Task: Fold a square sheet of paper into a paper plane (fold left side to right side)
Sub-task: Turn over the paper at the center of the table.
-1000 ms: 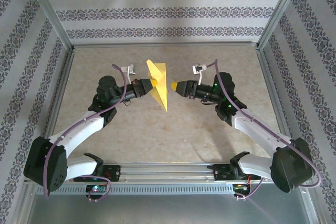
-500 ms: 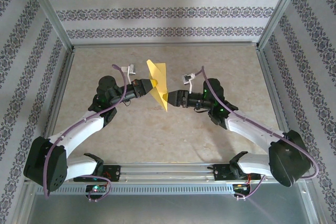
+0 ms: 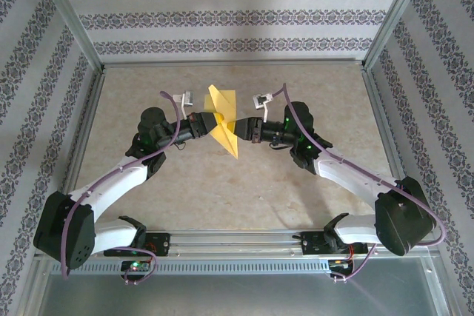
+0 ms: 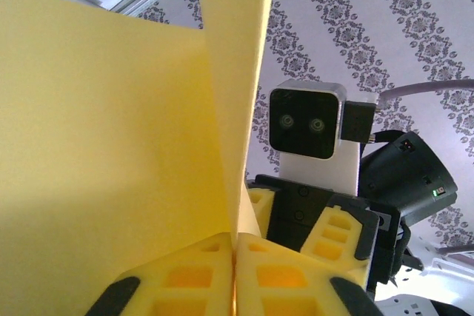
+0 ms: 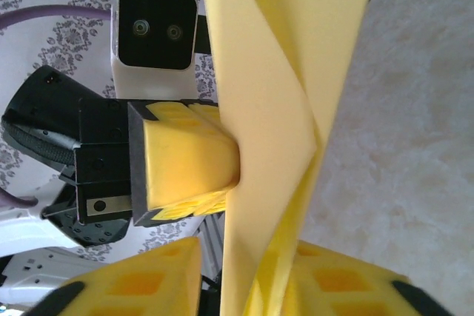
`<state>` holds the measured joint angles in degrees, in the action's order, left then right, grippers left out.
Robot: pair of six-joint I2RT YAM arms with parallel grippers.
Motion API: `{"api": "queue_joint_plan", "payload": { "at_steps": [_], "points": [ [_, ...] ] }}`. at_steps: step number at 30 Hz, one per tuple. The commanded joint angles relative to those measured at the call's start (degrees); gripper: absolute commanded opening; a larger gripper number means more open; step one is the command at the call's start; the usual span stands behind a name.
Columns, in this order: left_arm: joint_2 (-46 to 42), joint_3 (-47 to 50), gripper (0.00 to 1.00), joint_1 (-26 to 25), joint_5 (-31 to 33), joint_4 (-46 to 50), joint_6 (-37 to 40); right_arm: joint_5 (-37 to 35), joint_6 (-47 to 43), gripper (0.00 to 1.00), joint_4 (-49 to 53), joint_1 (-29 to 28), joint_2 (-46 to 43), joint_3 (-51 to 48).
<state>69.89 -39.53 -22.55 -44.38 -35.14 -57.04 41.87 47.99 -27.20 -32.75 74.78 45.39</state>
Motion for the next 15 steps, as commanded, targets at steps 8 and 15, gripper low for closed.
{"api": "queue_joint_plan", "payload": {
  "at_steps": [8,15],
  "points": [
    [-4.15,0.23,0.38,0.19,4.41,8.77,7.24,-3.65,-6.87,0.08,10.2,0.28,-2.45,2.56],
    [-13.75,1.71,0.46,3.22,14.06,23.17,13.87,-14.09,-19.17,0.03,30.01,-1.6,-6.17,6.21]
  ]
}}
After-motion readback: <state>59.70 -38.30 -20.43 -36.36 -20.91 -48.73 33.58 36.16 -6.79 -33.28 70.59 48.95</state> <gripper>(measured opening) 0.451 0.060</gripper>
